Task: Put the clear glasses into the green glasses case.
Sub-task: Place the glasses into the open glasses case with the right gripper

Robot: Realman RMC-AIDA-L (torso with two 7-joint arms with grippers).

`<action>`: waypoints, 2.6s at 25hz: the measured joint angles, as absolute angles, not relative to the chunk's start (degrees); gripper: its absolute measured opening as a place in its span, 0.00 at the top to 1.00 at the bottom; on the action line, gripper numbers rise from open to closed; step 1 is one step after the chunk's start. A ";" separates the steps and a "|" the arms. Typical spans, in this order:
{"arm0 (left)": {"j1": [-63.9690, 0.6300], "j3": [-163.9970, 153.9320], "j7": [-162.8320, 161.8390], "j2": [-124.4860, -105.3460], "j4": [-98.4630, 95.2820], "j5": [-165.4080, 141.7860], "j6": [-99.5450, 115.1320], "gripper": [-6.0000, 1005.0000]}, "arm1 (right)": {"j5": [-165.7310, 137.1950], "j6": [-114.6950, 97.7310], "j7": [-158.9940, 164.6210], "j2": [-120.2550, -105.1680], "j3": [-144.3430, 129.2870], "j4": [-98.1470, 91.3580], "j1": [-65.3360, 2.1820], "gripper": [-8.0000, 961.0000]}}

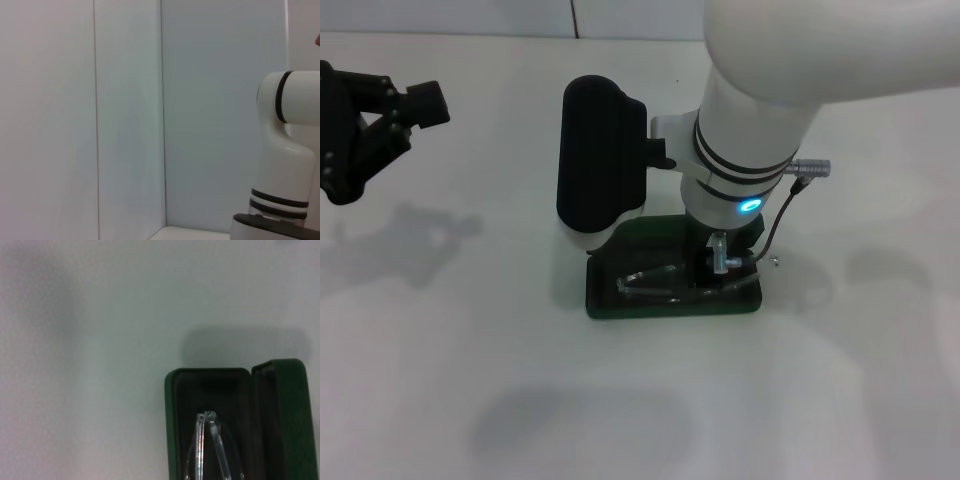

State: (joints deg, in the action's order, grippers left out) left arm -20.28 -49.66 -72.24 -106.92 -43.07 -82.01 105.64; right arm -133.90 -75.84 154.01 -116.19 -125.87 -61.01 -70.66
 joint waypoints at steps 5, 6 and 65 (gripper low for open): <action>-20.30 -49.66 -72.24 -106.84 -42.98 -82.01 105.64 0.97 | -134.49 -76.58 155.02 -116.19 -125.97 -62.63 -70.64 0.81; -20.30 -49.66 -72.24 -106.80 -42.96 -82.01 105.64 0.97 | -134.51 -76.71 155.15 -116.19 -125.98 -62.96 -70.63 0.81; -19.21 -45.91 -72.06 -107.64 -41.63 -82.10 109.24 0.97 | -141.10 -109.17 146.04 -115.57 -91.05 -90.59 -43.24 0.82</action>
State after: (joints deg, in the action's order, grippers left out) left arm -19.21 -45.91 -72.06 -107.64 -41.63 -82.10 109.24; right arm -141.10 -109.17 146.04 -115.57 -91.05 -90.59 -43.24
